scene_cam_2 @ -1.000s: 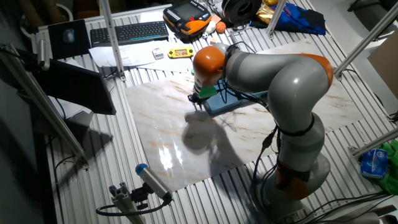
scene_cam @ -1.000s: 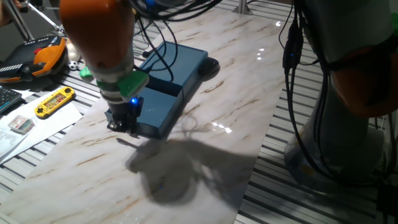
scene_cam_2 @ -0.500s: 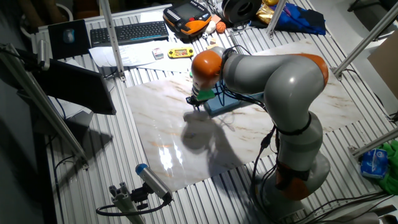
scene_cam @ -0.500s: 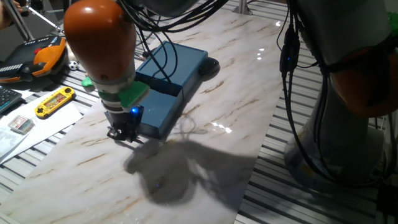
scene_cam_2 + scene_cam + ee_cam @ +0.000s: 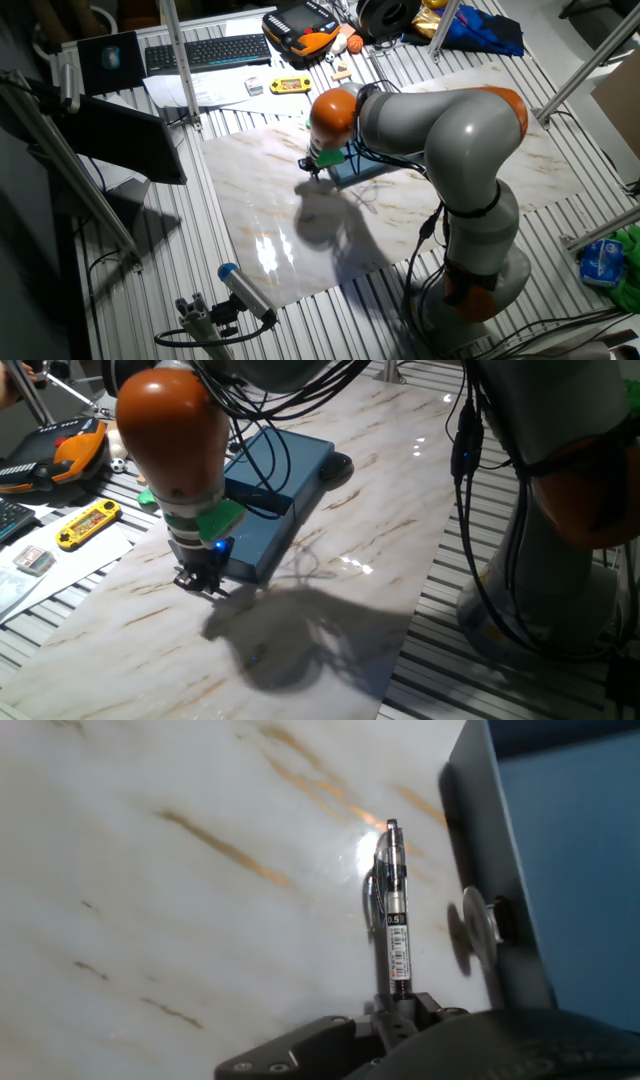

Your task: Take something out of a drawer

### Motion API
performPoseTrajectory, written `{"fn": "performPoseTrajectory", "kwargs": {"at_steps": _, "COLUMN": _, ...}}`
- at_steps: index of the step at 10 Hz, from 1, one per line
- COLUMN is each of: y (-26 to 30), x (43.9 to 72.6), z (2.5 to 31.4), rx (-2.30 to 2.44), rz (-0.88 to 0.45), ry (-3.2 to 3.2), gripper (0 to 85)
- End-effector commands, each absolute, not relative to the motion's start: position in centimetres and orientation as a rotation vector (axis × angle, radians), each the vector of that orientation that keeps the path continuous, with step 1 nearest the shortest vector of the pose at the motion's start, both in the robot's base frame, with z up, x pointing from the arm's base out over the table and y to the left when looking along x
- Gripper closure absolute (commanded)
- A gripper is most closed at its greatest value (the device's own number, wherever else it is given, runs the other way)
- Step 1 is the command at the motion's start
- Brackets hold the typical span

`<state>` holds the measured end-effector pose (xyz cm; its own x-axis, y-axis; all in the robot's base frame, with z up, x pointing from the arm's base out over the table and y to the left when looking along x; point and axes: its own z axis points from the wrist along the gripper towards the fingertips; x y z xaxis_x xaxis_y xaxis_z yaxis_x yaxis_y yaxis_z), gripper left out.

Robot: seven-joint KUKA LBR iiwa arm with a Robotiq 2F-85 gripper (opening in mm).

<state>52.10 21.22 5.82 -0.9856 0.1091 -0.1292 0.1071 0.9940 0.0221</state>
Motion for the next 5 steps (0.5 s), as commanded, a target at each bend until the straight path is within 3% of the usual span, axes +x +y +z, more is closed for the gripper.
{"fn": "performPoseTrajectory", "kwargs": {"at_steps": 1, "y": 21.28, "x": 52.09, "z": 5.63, "rx": 0.170, "rz": 0.026, "ry": 2.999, "gripper": 51.0}}
{"fn": "performPoseTrajectory", "kwargs": {"at_steps": 5, "y": 21.36, "x": 52.06, "z": 5.36, "rx": 0.163, "rz": 0.028, "ry": 2.993, "gripper": 51.0}}
